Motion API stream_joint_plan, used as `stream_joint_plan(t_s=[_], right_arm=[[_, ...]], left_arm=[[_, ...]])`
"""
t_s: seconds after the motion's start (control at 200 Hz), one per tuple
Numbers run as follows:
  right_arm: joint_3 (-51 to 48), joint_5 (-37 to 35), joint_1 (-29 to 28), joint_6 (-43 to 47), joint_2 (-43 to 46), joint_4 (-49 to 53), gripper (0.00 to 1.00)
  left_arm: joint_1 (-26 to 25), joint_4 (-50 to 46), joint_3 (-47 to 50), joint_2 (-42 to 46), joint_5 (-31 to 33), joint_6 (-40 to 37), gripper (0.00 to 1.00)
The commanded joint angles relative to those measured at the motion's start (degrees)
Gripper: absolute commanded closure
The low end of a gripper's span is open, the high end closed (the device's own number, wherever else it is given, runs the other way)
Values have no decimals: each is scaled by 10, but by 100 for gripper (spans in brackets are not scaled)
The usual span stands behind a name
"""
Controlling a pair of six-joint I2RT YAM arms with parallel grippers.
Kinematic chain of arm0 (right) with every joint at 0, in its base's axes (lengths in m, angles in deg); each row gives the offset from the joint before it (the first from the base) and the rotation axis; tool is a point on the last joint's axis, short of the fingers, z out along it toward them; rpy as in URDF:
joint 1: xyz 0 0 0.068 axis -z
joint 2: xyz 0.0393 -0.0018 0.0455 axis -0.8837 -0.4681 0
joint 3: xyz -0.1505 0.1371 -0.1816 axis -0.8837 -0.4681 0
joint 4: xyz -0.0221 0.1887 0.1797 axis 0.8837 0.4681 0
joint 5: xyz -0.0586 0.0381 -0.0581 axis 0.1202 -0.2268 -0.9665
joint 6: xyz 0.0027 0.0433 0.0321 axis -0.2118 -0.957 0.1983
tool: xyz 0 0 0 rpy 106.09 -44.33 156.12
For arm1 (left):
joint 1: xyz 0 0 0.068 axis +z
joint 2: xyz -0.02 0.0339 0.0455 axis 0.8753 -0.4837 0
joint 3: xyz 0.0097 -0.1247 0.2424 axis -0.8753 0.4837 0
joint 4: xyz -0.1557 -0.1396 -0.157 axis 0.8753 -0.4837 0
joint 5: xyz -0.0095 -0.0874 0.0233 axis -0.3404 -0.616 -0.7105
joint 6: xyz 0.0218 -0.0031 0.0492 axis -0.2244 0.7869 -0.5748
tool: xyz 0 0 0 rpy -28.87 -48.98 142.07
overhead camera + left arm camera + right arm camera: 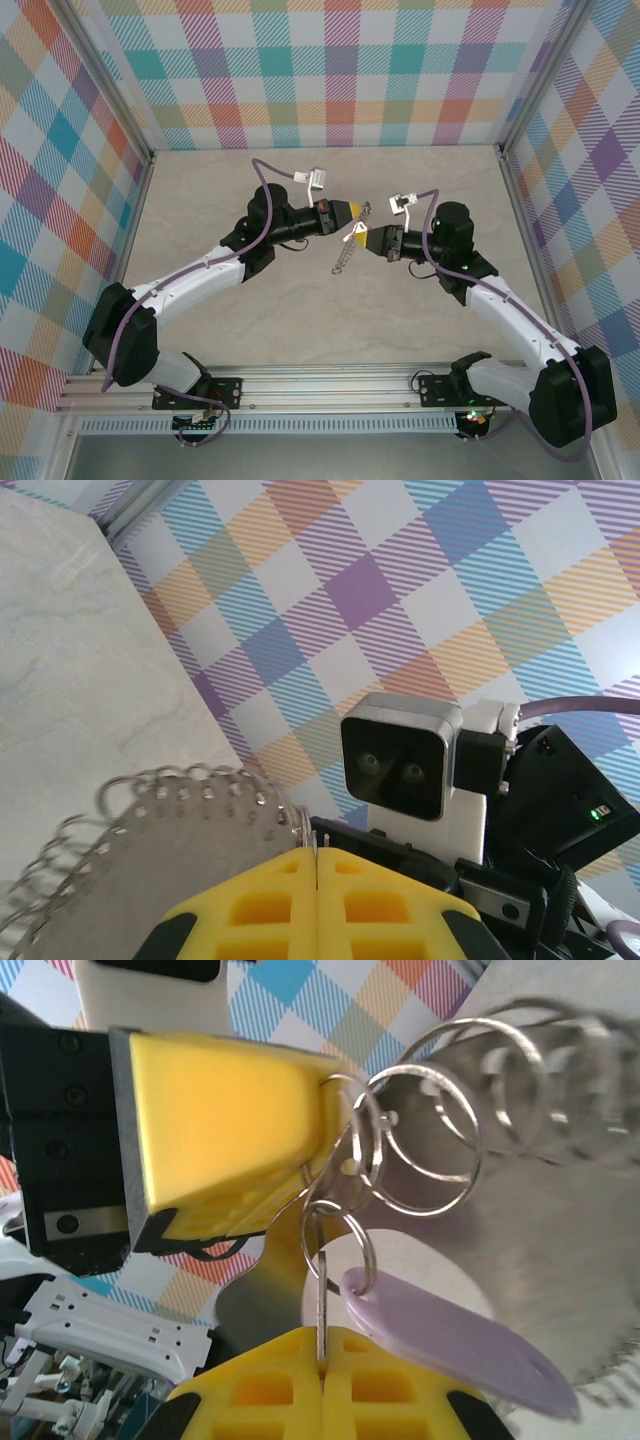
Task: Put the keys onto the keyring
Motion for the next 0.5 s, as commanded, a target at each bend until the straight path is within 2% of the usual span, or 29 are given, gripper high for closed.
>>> stream_joint_plan(t_s=[0.0,0.145,0.245,0.275,0.495], right_arm=[[15,5,-19,23,11,18,100],[17,13,-27,32,14,46,100],[21,15,-27,53,34,94,77],[22,14,-26,62,44,115,73],[33,-19,5,66,131,182,71]], left_arm=[[-5,32,-20,14,7,-5,100],[-5,32,-20,15,7,-6,100],[-5,32,-19,16,7,-7,100],[-5,32,-19,16,6,-7,100],[-5,32,-19,22,-2,-9,100]])
